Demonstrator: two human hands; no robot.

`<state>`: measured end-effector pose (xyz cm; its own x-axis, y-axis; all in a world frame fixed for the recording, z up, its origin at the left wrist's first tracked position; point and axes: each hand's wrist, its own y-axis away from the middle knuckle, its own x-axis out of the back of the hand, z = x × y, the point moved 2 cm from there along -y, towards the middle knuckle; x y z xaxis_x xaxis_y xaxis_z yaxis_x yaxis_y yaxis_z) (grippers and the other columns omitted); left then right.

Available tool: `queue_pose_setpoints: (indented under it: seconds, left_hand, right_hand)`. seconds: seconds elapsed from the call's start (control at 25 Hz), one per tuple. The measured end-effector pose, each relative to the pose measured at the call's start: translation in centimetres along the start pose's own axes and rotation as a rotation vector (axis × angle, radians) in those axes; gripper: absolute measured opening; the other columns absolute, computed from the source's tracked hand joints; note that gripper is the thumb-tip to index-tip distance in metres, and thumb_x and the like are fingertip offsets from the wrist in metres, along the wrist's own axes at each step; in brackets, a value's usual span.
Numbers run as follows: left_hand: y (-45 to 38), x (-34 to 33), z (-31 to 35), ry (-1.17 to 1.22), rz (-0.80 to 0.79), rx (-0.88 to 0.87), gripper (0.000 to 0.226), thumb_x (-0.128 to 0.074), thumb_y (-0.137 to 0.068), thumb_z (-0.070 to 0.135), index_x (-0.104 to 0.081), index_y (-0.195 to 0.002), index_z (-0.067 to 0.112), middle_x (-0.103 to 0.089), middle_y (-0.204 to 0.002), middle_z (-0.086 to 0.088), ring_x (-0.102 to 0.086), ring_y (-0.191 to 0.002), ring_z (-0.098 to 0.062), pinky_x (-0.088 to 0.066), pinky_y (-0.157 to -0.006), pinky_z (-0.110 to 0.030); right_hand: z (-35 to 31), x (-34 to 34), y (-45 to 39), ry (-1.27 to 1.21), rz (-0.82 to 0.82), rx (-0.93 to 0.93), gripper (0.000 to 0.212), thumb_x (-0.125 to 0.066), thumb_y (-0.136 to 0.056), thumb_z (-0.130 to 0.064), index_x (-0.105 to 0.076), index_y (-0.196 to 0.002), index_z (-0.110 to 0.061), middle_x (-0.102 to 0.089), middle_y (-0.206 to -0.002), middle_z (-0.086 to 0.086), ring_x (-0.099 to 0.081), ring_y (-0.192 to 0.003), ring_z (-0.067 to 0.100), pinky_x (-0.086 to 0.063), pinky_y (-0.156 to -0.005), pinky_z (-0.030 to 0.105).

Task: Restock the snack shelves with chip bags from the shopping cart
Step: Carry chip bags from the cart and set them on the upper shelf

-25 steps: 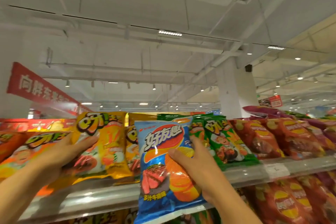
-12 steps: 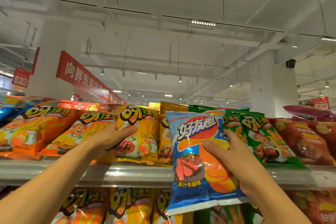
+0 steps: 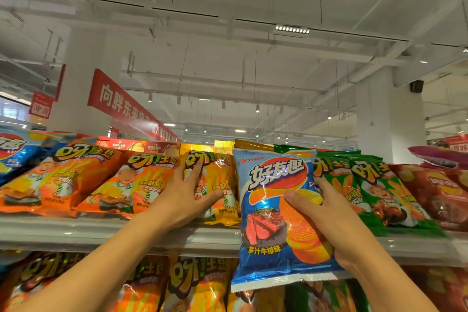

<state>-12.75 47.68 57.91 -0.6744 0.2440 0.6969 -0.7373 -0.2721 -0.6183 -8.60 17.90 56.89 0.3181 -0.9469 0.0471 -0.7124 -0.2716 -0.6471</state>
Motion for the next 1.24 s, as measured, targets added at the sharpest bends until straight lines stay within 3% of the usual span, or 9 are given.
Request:
queue_pose_setpoints:
  seconds: [0.12,0.24,0.4,0.56,0.76,0.92,1.04,1.24]
  left_hand:
    - [-0.3,-0.3,-0.2,-0.041,0.001,-0.017,0.112,-0.038,-0.071,0.090,0.010,-0.159,0.041,0.012,-0.169,-0.004,-0.006,-0.156,-0.034,-0.023,-0.122,-0.053]
    - [0.1,-0.3,0.1,-0.215,0.055,-0.081,0.106,-0.017,-0.071,0.093,0.009,-0.159,0.039,0.016,-0.169,0.002,0.008,-0.156,-0.029,-0.017,-0.123,-0.054]
    - [0.3,-0.1,0.2,-0.244,-0.057,-0.078,0.099,-0.009,-0.076,0.088,0.008,-0.159,0.038,0.016,-0.169,0.003,0.014,-0.155,-0.025,-0.009,-0.124,-0.053]
    - [2.2,0.4,0.7,-0.333,0.263,-0.368,0.078,-0.005,-0.093,0.077,-0.009,-0.160,0.039,-0.002,-0.170,0.004,0.006,-0.156,-0.018,-0.004,-0.125,-0.043]
    - [3.5,-0.9,0.3,-0.445,0.076,-0.449,0.079,0.003,-0.090,0.076,0.002,-0.160,0.039,0.003,-0.171,0.007,0.015,-0.155,-0.014,0.005,-0.126,-0.048]
    - [5.3,2.2,-2.4,-0.378,0.202,-0.503,0.072,-0.018,-0.097,0.062,-0.019,-0.160,0.028,-0.012,-0.170,0.000,0.007,-0.157,-0.021,-0.001,-0.126,-0.050]
    - [7.2,5.8,-7.5,-0.376,0.247,-0.420,0.069,-0.034,-0.099,0.059,-0.026,-0.159,0.026,-0.020,-0.168,-0.002,0.000,-0.157,-0.023,-0.006,-0.126,-0.052]
    - [10.8,14.3,-19.0,-0.418,0.331,-0.270,0.077,-0.021,-0.093,0.064,-0.030,-0.158,0.025,-0.024,-0.166,-0.002,-0.005,-0.157,-0.025,-0.006,-0.126,-0.049]
  right_hand:
    - [0.0,-0.1,0.1,0.004,0.008,0.003,0.033,-0.077,-0.084,-0.032,-0.056,-0.107,-0.040,-0.075,-0.105,-0.004,-0.077,-0.082,0.014,-0.060,-0.059,0.026]
    - [0.0,-0.2,0.4,0.008,0.003,0.002,0.043,-0.077,-0.083,-0.032,-0.057,-0.122,-0.033,-0.076,-0.107,-0.002,-0.077,-0.084,0.015,-0.061,-0.062,0.029]
    - [-0.3,-0.2,0.6,-0.001,-0.007,-0.002,0.048,-0.077,-0.084,-0.030,-0.055,-0.128,-0.029,-0.075,-0.110,0.000,-0.077,-0.082,0.015,-0.059,-0.058,0.026]
    - [-0.8,-0.8,0.7,-0.015,0.026,0.031,0.037,-0.077,-0.081,-0.031,-0.058,-0.112,-0.039,-0.077,-0.101,-0.006,-0.077,-0.082,0.013,-0.060,-0.058,0.025]
    - [-1.9,-3.6,0.5,-0.052,0.005,0.087,0.039,-0.078,-0.068,-0.038,-0.062,-0.104,-0.038,-0.079,-0.089,-0.012,-0.077,-0.077,0.013,-0.058,-0.054,0.023]
    - [-1.8,-8.6,0.2,-0.095,-0.075,0.076,0.051,-0.078,-0.072,-0.037,-0.063,-0.120,-0.032,-0.080,-0.102,0.000,-0.078,-0.087,0.022,-0.060,-0.066,0.034]
    - [-2.5,-14.0,0.0,-0.133,-0.130,0.062,0.047,-0.078,-0.075,-0.032,-0.065,-0.120,-0.028,-0.080,-0.103,0.002,-0.078,-0.086,0.023,-0.060,-0.059,0.029]
    - [-4.7,-28.0,0.6,-0.131,-0.195,0.084,0.046,-0.077,-0.072,-0.037,-0.066,-0.116,-0.029,-0.080,-0.098,-0.004,-0.078,-0.082,0.016,-0.057,-0.054,0.022]
